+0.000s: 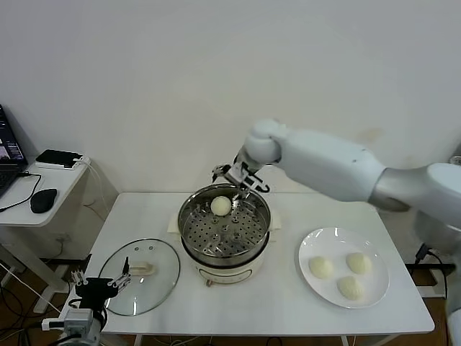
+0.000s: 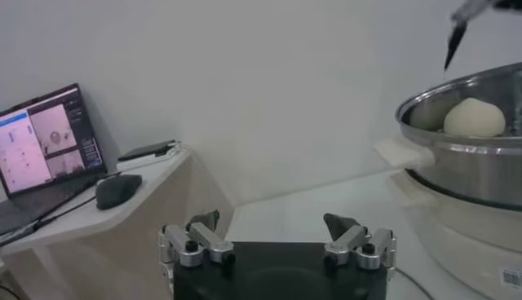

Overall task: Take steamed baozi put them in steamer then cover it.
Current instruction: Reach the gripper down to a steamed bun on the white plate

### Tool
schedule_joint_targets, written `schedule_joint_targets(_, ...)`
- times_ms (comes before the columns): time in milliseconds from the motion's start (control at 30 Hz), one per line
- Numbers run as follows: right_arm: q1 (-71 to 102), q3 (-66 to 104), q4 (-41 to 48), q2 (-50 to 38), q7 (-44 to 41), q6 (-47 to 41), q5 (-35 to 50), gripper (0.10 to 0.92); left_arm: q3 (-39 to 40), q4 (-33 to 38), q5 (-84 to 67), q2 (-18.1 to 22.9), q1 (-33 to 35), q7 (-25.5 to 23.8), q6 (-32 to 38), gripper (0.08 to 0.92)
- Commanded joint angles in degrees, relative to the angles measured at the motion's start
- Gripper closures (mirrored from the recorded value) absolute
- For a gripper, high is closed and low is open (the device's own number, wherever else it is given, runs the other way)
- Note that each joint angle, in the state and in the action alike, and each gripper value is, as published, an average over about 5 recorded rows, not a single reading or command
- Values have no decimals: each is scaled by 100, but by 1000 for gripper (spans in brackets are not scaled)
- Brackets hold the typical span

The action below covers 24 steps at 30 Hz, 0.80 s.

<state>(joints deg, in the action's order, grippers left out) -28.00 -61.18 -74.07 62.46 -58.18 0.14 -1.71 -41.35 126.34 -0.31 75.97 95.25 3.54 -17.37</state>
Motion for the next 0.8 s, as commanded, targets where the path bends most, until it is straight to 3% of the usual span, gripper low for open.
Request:
schedule_joint_targets(33, -73, 392, -1407, -1902, -460, -1838, 651, 203, 15, 4, -41, -64, -25, -3, -21, 177)
schedule_joint_targets(233, 840, 1068, -1981, -3362, -516, -1955, 308, 203, 120, -41, -72, -201, -151, -21, -97, 177)
schedule_joint_targets(433, 2600, 2309, -2241, -4203, -497, -1846, -119, 203, 174, -147, -139, -364, -305, -20, -143, 177)
schedule_joint_targets(800, 4165, 2981, -2229, -4093, -344, -1717, -625, 203, 78, -283, -241, -554, -400, -4, -159, 177)
